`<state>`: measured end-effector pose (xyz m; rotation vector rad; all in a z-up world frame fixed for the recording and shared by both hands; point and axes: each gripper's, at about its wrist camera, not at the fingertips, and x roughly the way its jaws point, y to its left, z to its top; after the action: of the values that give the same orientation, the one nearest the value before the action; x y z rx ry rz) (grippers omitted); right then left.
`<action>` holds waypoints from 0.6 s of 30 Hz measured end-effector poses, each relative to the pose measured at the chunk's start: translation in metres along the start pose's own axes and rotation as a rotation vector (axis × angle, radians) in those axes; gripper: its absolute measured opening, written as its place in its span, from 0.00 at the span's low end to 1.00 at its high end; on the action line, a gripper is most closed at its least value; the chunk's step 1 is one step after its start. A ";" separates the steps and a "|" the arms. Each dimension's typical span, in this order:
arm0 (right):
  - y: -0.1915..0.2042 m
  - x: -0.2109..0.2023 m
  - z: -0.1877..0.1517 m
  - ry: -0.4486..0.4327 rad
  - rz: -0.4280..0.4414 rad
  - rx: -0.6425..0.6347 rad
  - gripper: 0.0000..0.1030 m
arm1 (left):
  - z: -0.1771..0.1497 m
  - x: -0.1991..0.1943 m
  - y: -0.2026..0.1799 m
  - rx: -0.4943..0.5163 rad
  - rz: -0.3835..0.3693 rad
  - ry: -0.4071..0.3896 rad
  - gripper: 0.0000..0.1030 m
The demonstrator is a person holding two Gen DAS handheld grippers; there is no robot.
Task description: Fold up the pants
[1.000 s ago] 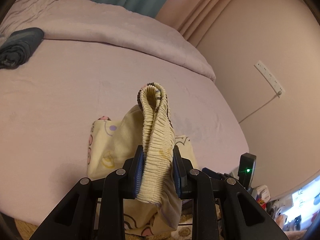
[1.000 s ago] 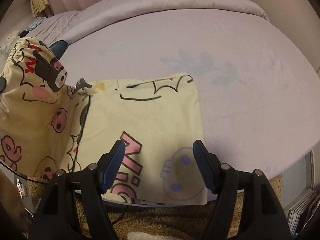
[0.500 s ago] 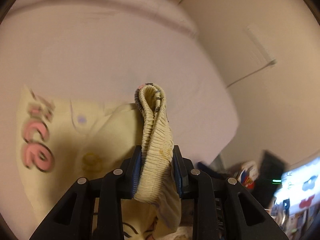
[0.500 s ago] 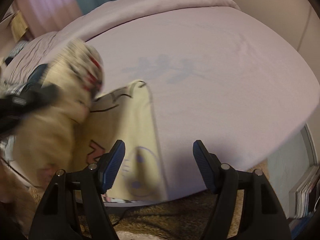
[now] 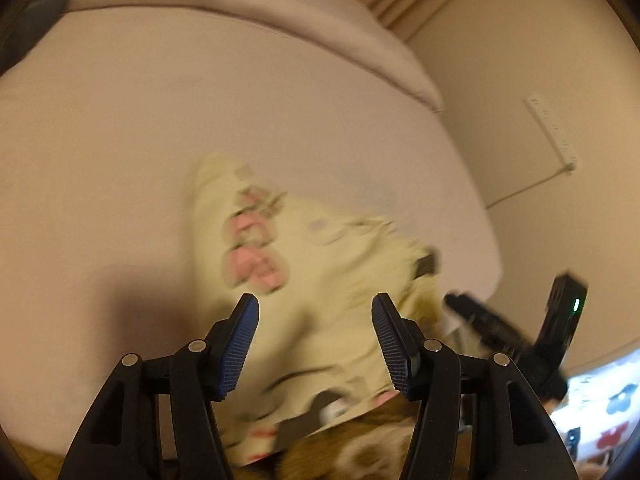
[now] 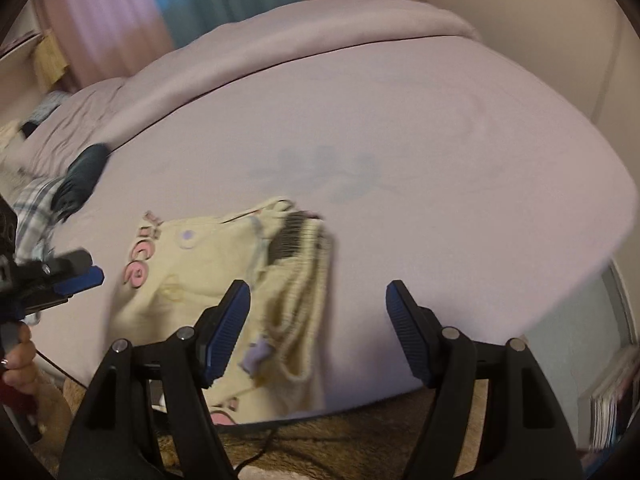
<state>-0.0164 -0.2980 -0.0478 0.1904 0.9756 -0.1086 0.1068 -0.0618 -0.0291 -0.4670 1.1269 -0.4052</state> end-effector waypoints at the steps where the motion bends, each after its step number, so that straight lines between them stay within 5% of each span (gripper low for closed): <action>1: 0.003 0.008 0.002 0.018 -0.011 -0.012 0.68 | -0.004 0.001 0.006 -0.012 0.010 0.014 0.56; 4: 0.006 0.026 0.013 0.047 -0.049 -0.061 0.68 | -0.007 0.005 0.023 -0.031 0.051 0.032 0.56; 11: 0.007 0.053 0.040 0.079 -0.011 -0.067 0.70 | 0.054 0.014 0.027 0.010 0.086 -0.064 0.56; 18: -0.004 0.074 0.029 0.139 0.010 0.005 0.70 | 0.074 0.069 0.039 -0.036 0.102 0.044 0.56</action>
<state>0.0471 -0.3086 -0.0939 0.2100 1.1125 -0.0895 0.2040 -0.0546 -0.0769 -0.4315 1.1967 -0.3078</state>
